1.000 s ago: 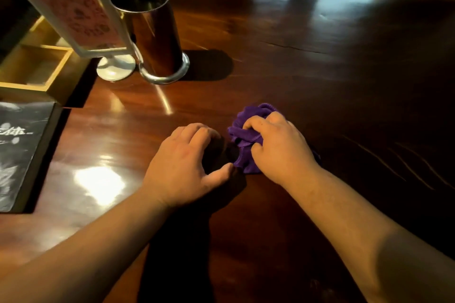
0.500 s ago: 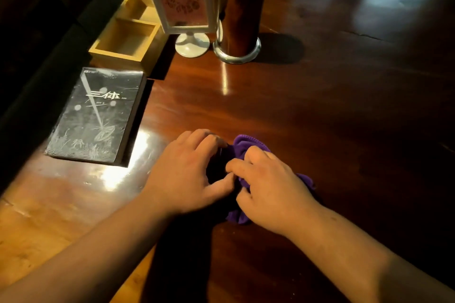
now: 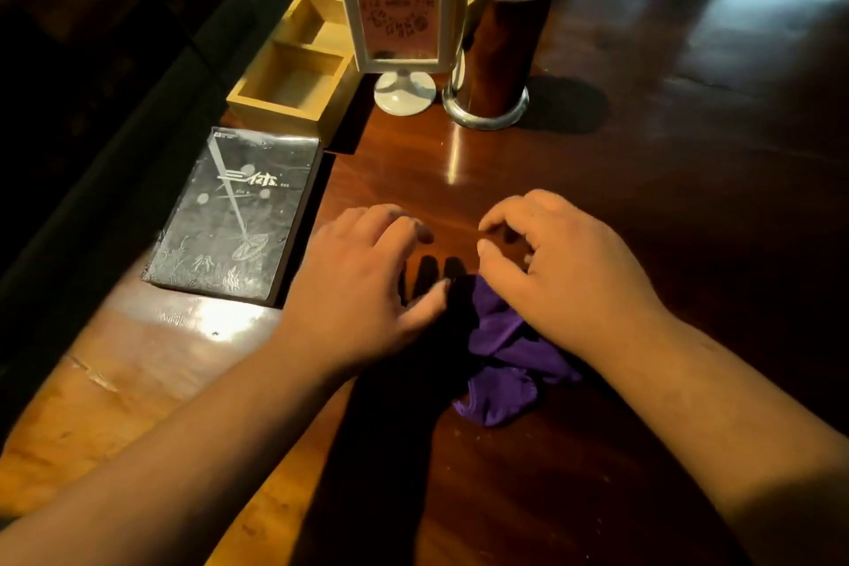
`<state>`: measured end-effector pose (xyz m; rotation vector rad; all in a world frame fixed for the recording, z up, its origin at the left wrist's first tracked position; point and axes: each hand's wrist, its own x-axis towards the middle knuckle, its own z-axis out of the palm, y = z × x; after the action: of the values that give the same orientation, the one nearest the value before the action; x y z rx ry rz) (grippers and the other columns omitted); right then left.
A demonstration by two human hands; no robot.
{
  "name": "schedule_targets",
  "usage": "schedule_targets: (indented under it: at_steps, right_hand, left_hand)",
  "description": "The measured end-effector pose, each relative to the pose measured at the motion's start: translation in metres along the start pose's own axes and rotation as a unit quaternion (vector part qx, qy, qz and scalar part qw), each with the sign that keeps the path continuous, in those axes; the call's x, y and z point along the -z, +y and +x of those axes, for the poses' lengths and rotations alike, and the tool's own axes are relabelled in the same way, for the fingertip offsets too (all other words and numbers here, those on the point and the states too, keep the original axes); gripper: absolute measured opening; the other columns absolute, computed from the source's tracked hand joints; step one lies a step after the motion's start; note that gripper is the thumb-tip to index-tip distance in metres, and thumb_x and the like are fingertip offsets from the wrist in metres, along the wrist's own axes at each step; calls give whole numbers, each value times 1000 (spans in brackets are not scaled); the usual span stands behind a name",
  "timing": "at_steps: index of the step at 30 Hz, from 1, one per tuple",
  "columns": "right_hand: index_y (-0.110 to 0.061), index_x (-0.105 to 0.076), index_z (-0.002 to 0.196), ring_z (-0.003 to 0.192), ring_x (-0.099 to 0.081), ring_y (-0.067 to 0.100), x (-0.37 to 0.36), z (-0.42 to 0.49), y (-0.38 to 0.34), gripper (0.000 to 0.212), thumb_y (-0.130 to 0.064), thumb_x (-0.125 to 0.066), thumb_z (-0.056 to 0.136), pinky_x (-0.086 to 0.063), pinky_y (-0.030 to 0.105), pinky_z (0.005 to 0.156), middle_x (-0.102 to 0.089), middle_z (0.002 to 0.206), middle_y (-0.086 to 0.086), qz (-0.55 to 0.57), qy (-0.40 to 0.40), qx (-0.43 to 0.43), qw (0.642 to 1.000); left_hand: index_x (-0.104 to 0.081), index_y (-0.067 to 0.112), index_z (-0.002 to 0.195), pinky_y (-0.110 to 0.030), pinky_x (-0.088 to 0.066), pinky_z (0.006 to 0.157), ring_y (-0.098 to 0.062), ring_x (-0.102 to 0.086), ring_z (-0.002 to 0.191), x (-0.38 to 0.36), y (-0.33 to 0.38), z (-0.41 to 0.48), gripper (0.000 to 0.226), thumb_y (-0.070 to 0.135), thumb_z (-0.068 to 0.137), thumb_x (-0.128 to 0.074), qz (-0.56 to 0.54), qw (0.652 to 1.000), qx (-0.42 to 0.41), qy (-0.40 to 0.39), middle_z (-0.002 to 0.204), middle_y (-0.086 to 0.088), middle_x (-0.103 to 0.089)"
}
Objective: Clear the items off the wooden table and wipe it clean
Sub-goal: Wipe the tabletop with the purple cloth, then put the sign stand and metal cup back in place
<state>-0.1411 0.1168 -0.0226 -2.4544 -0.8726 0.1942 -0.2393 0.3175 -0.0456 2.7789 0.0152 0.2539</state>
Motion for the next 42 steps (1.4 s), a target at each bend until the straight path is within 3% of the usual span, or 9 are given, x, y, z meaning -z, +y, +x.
schedule_targets:
  at_steps: [4,10,18,20,23,28,32,38,42]
  right_hand:
    - [-38,-48,131,87,-55,7,28,40,-8,44,-49,-59,90,-41,25,64,-50,119,-12,-13,90,19,996]
    - [-33,-29,150,114,-60,28,63,107,-16,75,-44,-69,88,-53,40,80,-36,152,-3,-63,129,10,990]
    - [-34,-27,152,97,-64,26,71,169,8,73,-44,-67,92,-40,34,64,-37,152,-5,-125,84,-40,988]
    - [-34,-31,150,101,-64,29,69,177,14,68,-43,-66,92,-42,34,64,-42,149,-4,-134,76,-44,987]
    - [-35,-43,142,99,-64,29,66,187,19,52,-43,-62,94,-46,36,64,-53,136,-4,-134,59,-51,988]
    - [-34,-60,113,85,-60,23,61,196,23,15,-37,-52,100,-52,39,62,-56,108,-6,-129,62,-46,989]
    - [-31,-64,108,83,-58,22,61,200,26,16,-32,-48,103,-52,40,64,-55,101,-5,-128,65,-31,989]
    - [-30,-65,111,83,-58,22,79,188,42,18,-29,-49,104,-46,36,61,-56,101,-3,-129,82,-20,988]
    - [-30,-67,112,85,-61,24,114,162,68,18,-30,-51,103,-43,34,62,-59,105,-1,-144,106,-29,983]
  left_hand:
    - [-57,26,127,-41,-45,92,-26,-53,120,35,-4,45,54,56,83,-64,34,998,14,52,138,-2,-54]
    - [-44,30,143,-37,-51,70,-32,-66,108,84,-17,125,76,59,78,-71,87,987,29,129,159,2,-34]
    - [-25,40,153,-46,-57,75,-35,-62,120,98,-50,212,95,59,77,-79,130,986,64,86,169,3,-19]
    - [-28,37,154,-48,-57,80,-34,-60,123,94,-57,225,90,55,80,-77,143,985,61,74,165,-2,-31]
    - [-41,32,148,-44,-57,71,-32,-66,108,89,-66,239,71,48,87,-73,158,984,47,72,146,-5,-55]
    - [-55,29,133,-45,-59,65,-30,-65,89,90,-70,254,41,35,93,-64,151,985,46,64,120,-4,-65]
    - [-62,26,117,-41,-54,60,-23,-55,74,91,-71,261,23,31,95,-63,149,987,34,56,93,4,-53]
    - [-64,28,110,-32,-37,52,-20,-50,68,90,-45,268,16,31,95,-65,164,984,8,73,88,5,-53]
    - [-66,25,108,-33,-36,51,-23,-53,67,87,-1,281,15,29,97,-57,157,983,-20,90,89,-1,-61]
